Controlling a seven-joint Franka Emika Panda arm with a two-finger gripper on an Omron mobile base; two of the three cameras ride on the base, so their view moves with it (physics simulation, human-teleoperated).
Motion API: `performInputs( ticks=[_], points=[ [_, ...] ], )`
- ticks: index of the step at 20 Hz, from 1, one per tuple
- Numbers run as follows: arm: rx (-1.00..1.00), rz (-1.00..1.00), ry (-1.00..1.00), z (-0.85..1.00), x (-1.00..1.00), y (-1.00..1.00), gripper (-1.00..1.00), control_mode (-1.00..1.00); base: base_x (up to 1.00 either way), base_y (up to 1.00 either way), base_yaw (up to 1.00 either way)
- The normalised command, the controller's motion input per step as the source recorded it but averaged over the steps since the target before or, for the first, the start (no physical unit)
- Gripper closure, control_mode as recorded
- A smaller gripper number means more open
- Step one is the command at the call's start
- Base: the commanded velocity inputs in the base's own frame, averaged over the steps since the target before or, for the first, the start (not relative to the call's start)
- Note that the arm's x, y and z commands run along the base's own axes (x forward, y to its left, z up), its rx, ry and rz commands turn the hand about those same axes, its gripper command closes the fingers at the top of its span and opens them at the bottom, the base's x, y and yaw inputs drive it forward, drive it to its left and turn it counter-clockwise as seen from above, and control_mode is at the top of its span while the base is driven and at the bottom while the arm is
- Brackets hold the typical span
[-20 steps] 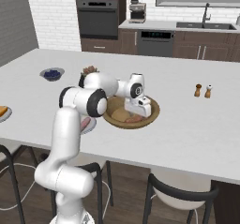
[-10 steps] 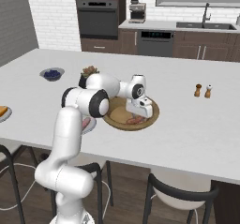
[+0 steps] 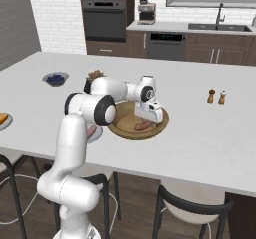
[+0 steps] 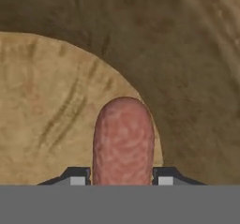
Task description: Place one bun and one sausage from the bowl on each plate.
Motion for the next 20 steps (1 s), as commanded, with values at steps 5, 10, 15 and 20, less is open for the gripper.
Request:
performInputs(
  ticks=[5,10,15,20],
  points=[
    [0.05,0.01,-0.02,0.82,-0.23,0.0,1.0,-1.0,0.0,0.0,0.0],
    [0.07,0.04,0.0,0.88,-0.39,0.0,1.0,-1.0,0.0,0.0,0.0],
    [0.06,0.05,-0.03,0.68,-0.57,0.03,1.0,-1.0,0.0,0.0,0.0],
    [0.03,0.12,-0.03,0.51,-0.58,0.37,1.0,-1.0,0.0,0.0,0.0]
  ],
)
